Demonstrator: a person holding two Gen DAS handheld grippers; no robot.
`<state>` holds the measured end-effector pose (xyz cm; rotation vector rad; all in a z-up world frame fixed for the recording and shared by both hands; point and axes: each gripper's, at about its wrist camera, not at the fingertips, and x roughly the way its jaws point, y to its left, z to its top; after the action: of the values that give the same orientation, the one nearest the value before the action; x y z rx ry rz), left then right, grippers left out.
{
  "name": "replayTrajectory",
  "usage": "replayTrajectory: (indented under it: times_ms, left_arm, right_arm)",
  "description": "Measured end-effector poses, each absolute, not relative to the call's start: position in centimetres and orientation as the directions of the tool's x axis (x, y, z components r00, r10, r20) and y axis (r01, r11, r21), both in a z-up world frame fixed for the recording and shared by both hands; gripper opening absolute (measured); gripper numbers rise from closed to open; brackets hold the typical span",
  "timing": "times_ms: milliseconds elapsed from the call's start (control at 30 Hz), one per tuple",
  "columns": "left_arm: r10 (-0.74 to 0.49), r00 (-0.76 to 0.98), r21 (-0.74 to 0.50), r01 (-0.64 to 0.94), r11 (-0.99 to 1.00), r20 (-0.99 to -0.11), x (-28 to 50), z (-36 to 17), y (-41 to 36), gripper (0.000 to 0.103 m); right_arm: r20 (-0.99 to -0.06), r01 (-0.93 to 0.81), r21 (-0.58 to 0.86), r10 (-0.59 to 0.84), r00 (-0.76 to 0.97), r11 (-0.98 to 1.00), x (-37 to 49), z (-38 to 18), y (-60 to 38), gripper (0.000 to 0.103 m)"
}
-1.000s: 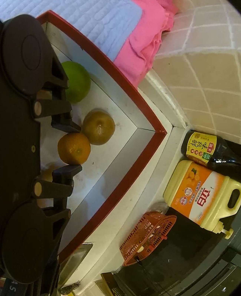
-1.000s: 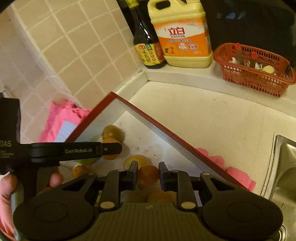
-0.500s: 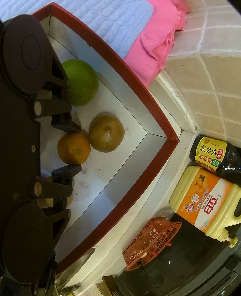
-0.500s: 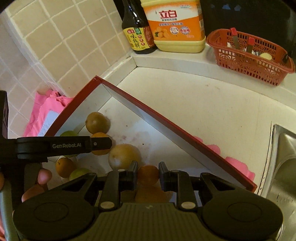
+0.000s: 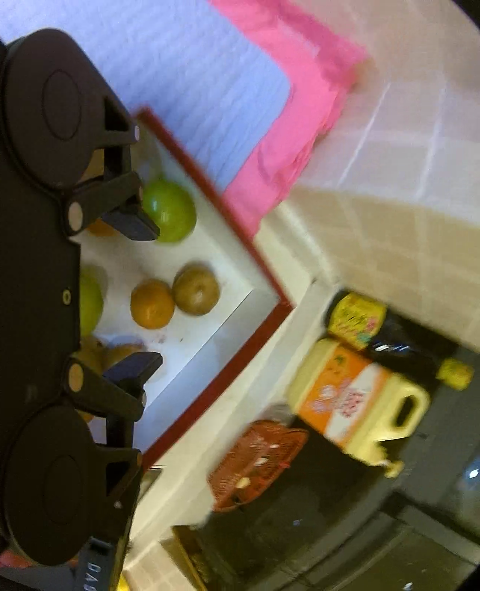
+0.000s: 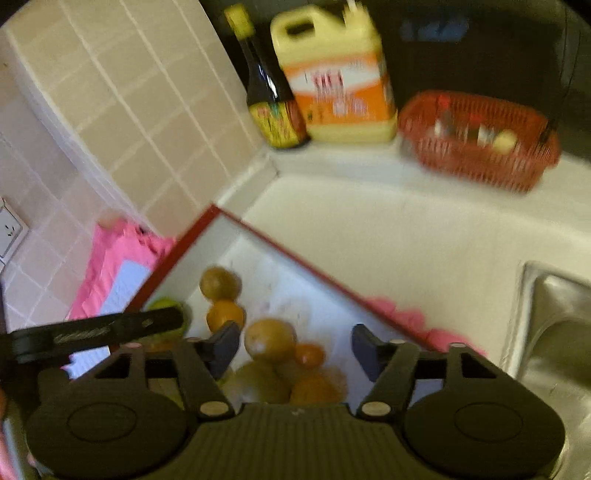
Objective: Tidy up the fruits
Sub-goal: 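Carry both mandarins into the white box and open both tools, then grasp the last mandarin with the left tool while the right tool grasps a labeled kiwi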
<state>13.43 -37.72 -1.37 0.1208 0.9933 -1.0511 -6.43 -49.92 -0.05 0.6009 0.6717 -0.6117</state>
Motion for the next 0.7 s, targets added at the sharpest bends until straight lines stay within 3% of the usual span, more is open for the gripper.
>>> replayTrajectory:
  times_ms: [233,700]
  left_arm:
    - [-0.660,0.244,-0.340,0.702,0.625,-0.710,13.7,0.6,-29.9,0.080]
    - [-0.442,0.536,-0.253,0.391,0.885,-0.719,19.7,1.6,-8.4,0.080]
  right_arm:
    - [-0.654,0.586,0.267,-0.302,0.693,0.765,-4.4,3.3,-45.0,0.081]
    - [-0.700,0.211,0.245,0.022,0.714,0.946,4.8,1.4,-28.4,0.081]
